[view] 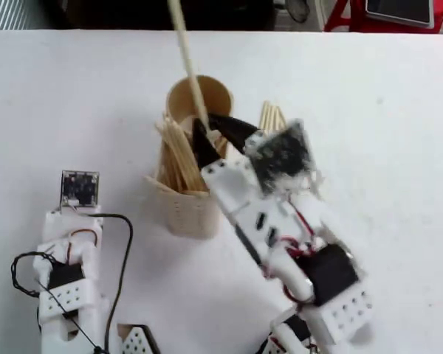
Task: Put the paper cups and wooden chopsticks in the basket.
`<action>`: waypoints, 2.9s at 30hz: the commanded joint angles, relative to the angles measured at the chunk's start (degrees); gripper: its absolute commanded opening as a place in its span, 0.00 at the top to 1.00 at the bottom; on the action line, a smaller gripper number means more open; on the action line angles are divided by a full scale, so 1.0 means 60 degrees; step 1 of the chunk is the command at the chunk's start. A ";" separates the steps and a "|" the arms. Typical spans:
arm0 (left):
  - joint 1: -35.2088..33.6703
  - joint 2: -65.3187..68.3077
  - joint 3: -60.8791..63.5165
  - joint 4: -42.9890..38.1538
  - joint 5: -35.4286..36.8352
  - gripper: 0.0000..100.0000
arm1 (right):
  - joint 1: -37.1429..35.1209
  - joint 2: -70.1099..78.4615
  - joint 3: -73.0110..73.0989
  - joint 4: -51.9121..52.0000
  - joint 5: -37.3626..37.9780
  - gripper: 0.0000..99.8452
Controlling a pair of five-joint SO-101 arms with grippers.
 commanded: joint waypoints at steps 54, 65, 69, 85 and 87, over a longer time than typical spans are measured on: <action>-0.0081 -0.0154 -0.0015 0.0015 -0.0117 0.90 | 0.6586 1.3179 -0.5407 0.2733 0.6125 0.82; -0.0081 -0.0154 -0.0015 0.0015 -0.0117 0.90 | 0.6777 1.5201 -0.7692 0.4242 0.6110 0.90; -0.0081 -0.0154 -0.0015 0.0015 -0.0117 0.90 | 0.7172 1.5187 -0.7956 0.4593 0.6037 0.97; -0.0081 -0.0154 -0.0015 0.0015 -0.0117 0.90 | 0.8652 0.9150 -0.6711 0.6527 0.4044 0.98; -0.0081 -0.0154 -0.0015 0.0015 -0.0117 0.90 | 0.8491 0.7436 -0.5773 0.6410 0.3824 0.98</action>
